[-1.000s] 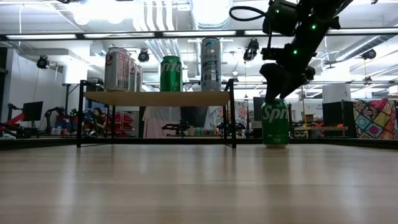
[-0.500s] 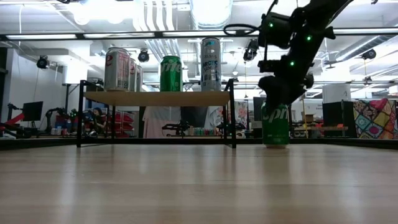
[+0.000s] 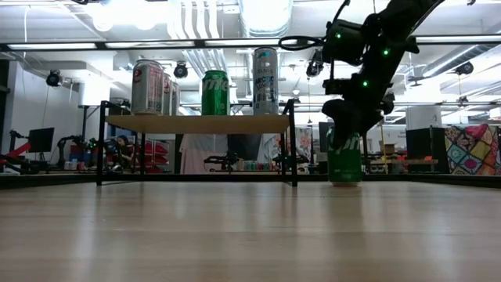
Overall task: Place canned beverage on shelf
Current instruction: Put the green soda can aligned with the other green soda cans on the shelf
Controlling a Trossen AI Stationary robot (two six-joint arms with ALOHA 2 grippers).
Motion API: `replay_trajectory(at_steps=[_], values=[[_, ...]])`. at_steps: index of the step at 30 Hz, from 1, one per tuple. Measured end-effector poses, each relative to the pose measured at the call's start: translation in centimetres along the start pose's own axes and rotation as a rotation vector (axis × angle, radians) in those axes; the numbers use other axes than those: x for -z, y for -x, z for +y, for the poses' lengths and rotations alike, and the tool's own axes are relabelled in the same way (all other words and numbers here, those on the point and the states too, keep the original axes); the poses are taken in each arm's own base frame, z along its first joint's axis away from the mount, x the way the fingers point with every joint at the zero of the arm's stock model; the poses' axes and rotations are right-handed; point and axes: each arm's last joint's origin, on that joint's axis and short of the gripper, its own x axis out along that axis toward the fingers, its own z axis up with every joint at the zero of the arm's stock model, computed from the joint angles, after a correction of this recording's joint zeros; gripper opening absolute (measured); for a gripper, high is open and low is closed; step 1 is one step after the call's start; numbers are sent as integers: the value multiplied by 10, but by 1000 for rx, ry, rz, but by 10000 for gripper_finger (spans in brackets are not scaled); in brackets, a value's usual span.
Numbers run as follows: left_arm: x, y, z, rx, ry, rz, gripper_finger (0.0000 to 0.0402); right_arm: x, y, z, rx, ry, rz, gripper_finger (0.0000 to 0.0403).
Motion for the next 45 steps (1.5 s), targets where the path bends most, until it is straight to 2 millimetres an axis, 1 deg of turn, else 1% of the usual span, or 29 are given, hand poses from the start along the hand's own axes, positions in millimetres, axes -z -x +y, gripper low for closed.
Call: replay_trajectory(at_steps=[3,5,8,13,17,21,24,28,35,40,45], values=[[0,0,0,0,0,0,0,-2,5,0,-17,-5,1,287],[0,0,0,0,0,0,0,-8,14,0,-33,-11,-24,287],[0,0,0,0,0,0,0,-25,36,3,-63,-30,-81,287],[0,0,0,0,0,0,0,-44,76,12,-51,11,-50,287],[0,0,0,0,0,0,0,-60,111,22,-90,16,-59,287],[0,0,0,0,1,0,0,-69,138,33,-122,27,-56,287],[0,0,0,0,1,0,0,-73,152,44,-166,42,-48,287],[0,0,0,0,1,0,0,-77,161,70,-247,84,-44,287],[0,0,0,0,1,0,0,-89,164,120,-302,195,-59,290],[0,0,0,0,2,0,0,-107,159,154,-331,255,-88,292],[0,0,0,0,2,-1,0,-126,155,179,-368,308,-128,292]])
